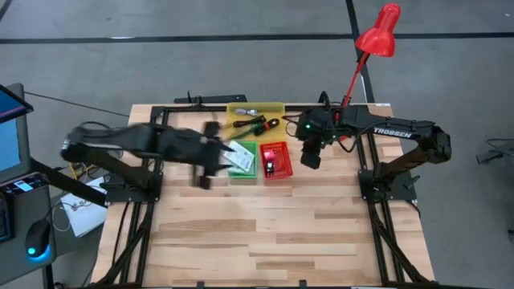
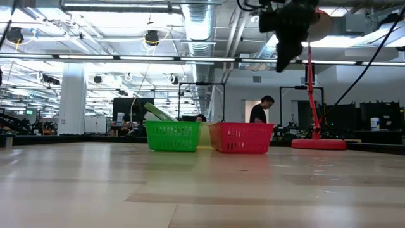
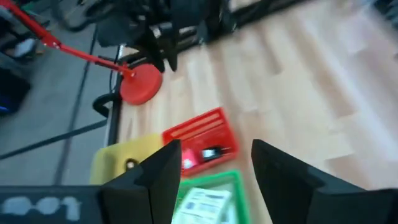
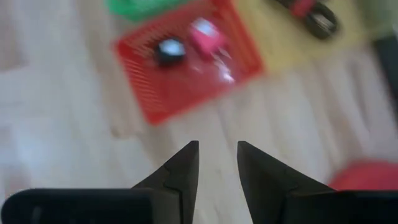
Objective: Pick and place items into bin
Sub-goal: Return to Home Position
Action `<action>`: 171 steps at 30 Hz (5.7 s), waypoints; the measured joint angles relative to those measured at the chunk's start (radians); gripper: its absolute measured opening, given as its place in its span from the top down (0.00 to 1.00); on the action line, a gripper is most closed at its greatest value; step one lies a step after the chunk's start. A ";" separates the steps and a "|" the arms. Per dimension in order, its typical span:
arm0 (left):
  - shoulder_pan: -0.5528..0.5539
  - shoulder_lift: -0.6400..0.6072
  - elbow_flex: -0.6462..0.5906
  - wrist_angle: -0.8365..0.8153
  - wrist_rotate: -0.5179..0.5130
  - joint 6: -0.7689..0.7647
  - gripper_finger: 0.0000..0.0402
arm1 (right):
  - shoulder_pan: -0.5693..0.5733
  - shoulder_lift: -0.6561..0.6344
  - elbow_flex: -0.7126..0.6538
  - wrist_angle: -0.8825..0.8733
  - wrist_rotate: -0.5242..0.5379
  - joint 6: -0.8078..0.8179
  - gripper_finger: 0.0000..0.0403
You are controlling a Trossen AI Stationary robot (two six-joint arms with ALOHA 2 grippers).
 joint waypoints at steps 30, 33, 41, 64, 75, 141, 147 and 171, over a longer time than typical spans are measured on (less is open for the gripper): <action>-0.069 -1.183 -0.990 0.416 0.058 -0.392 0.54 | 0.422 -0.164 -0.001 0.352 -0.378 -0.108 0.74; -0.069 -1.215 -1.042 0.429 0.058 -0.399 0.54 | 0.438 -0.245 -0.001 0.348 -0.383 -0.113 0.74; -0.069 -1.235 -1.156 0.542 0.061 -0.419 0.54 | 0.417 -0.471 0.000 0.308 -0.383 -0.097 0.74; -0.069 -1.235 -1.244 0.639 0.057 -0.449 0.54 | 0.219 -1.387 -0.696 0.599 -0.350 0.139 0.74; -0.069 -1.234 -1.249 0.619 0.015 -0.434 0.54 | 0.235 -1.343 -0.891 0.825 -0.327 0.205 0.74; -0.069 -1.155 -1.409 0.805 -0.037 -0.467 0.54 | 0.248 -1.271 -1.281 1.113 -0.169 0.185 0.74; -0.069 -1.155 -1.409 0.805 -0.036 -0.467 0.54 | 0.248 -1.271 -1.281 1.113 -0.169 0.185 0.74; -0.069 -1.155 -1.410 0.805 -0.036 -0.467 0.54 | 0.248 -1.271 -1.281 1.113 -0.170 0.185 0.74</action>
